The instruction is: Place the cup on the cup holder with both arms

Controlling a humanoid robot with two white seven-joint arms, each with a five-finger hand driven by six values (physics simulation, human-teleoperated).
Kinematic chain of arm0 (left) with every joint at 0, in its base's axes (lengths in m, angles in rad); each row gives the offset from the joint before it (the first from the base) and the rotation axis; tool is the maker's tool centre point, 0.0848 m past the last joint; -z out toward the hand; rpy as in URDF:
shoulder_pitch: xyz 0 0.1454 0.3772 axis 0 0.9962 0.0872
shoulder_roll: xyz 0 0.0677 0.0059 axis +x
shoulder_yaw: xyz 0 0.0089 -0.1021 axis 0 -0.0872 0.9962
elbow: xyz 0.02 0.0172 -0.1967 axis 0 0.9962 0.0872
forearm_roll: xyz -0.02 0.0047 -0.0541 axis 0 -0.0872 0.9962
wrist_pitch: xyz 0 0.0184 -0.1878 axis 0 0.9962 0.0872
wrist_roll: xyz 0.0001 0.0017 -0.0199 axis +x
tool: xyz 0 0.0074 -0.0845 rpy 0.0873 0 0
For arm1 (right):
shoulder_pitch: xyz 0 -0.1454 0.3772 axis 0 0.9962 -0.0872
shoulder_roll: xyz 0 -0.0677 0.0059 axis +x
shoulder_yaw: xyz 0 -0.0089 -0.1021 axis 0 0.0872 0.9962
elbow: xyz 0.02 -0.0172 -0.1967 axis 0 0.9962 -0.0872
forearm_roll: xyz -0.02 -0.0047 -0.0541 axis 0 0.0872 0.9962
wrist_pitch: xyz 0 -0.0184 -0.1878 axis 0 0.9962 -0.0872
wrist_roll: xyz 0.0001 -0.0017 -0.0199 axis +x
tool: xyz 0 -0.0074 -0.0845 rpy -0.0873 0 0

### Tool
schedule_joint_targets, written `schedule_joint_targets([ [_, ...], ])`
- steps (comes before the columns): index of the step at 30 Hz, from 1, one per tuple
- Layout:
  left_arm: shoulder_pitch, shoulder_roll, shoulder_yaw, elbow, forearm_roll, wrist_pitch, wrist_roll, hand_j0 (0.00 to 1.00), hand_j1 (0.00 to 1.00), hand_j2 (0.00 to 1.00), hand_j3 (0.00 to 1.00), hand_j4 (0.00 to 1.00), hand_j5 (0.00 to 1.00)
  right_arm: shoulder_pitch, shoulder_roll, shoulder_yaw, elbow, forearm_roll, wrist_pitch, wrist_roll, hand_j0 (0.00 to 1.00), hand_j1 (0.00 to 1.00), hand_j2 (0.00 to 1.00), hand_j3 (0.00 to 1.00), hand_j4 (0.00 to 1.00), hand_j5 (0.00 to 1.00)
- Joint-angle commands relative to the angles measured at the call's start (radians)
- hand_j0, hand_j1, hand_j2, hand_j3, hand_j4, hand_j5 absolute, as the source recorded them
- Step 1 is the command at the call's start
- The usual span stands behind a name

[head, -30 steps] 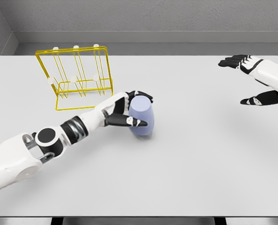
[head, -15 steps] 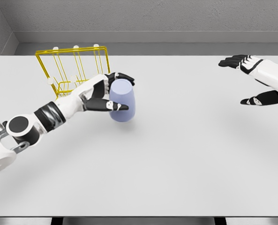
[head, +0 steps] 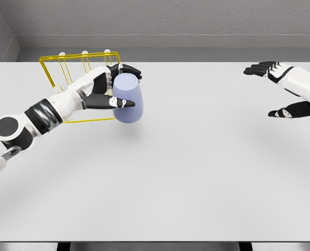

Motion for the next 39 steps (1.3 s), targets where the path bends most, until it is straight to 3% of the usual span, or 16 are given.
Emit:
schedule_joint_targets([
  [1, -0.002, 0.002, 0.001, 0.0, 0.013, -0.001, 0.0, 0.65, 0.65, 0.65, 0.65, 0.65, 0.65, 0.0, -0.001, 0.0, 0.0, -0.007, 0.003, -0.001, 1.0, 1.0, 1.0, 1.0, 1.0, 1.0],
  [19, -0.068, 0.052, 0.009, -0.025, 0.025, -0.002, 0.002, 0.66, 0.66, 0.66, 0.66, 0.66, 0.66, 0.002, -0.001, 0.0, 0.0, -0.007, 0.003, -0.001, 1.0, 1.0, 1.0, 1.0, 1.0, 1.0],
  [39, -0.051, 0.088, 0.049, 0.044, 0.031, -0.042, 0.002, 0.66, 0.66, 0.66, 0.66, 0.66, 0.66, 0.002, -0.001, 0.0, 0.0, -0.007, 0.003, -0.001, 1.0, 1.0, 1.0, 1.0, 1.0, 1.0],
])
